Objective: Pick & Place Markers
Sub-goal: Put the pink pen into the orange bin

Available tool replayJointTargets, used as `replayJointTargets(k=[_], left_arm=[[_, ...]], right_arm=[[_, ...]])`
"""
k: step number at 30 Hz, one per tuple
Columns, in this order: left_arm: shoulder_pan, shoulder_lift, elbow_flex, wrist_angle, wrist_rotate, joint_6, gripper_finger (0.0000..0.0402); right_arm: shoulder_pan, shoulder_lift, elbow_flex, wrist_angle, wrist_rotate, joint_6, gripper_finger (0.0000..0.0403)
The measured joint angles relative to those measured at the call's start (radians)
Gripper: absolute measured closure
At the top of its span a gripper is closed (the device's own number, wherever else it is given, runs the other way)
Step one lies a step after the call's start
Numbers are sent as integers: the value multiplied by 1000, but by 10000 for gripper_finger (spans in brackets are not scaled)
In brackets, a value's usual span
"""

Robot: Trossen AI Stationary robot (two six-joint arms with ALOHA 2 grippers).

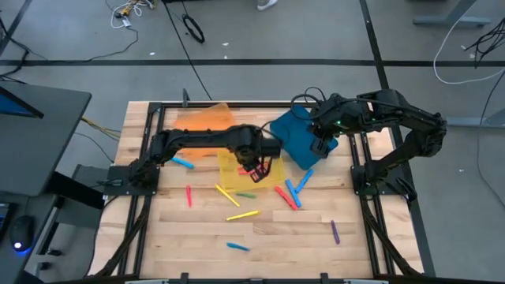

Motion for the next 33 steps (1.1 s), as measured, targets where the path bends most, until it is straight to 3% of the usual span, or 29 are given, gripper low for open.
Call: replayJointTargets(k=[13,26,30,33], left_arm=[[-166,-39,0,-111,-82,-460,349],[-327,-44,-11,-110,-42,-867,349],[-378,-84,-96,-110,-28,-948,349],[-418,-169,-240,-109,-23,-1032,349]], right_arm=[[0,0,0,39,0,-204,347],[-3,0,0,149,-38,-344,347],[-3,0,0,201,-38,-345,347],[-3,1,0,222,-45,-325,347]])
